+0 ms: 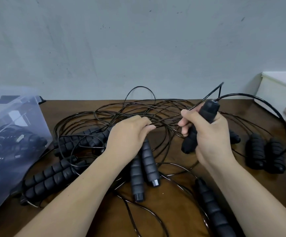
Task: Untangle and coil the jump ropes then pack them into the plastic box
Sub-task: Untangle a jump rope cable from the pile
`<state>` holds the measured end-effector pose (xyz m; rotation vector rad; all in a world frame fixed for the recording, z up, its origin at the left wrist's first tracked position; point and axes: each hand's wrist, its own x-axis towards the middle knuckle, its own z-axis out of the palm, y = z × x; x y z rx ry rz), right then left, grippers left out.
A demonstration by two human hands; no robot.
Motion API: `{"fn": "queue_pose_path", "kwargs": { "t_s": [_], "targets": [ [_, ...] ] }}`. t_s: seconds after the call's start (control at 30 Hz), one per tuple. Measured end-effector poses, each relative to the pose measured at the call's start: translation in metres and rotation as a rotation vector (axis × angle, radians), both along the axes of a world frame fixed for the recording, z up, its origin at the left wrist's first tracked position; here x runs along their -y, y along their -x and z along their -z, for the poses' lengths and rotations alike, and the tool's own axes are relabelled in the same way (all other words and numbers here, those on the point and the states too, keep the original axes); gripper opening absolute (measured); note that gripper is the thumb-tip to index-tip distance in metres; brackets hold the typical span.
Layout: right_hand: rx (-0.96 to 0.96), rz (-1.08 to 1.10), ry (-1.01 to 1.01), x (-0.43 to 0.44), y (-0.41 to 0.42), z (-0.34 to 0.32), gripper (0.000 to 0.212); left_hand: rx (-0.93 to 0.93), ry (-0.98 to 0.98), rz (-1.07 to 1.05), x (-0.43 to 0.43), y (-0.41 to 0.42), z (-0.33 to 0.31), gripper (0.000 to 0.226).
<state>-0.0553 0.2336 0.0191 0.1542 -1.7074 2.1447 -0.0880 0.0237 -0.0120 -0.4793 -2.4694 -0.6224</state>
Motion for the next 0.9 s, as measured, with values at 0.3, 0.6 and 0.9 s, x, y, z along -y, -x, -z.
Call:
{"fn": "queue_pose_path", "kwargs": {
  "t_s": [0.3, 0.6, 0.9],
  "targets": [
    [0.093, -0.083, 0.016, 0.002, 0.005, 0.001, 0.013, -0.071, 0.029, -0.009, 0.000, -0.001, -0.004, 0.028],
    [0.107, -0.136, -0.162, 0.015, 0.010, 0.029, 0.012, -0.062, 0.023, 0.154, -0.011, -0.009, 0.000, 0.026],
    [0.061, -0.016, 0.062, -0.005, 0.015, 0.007, 0.014, 0.167, -0.198, 0.076, -0.001, -0.007, -0.011, 0.024]
  ]
}}
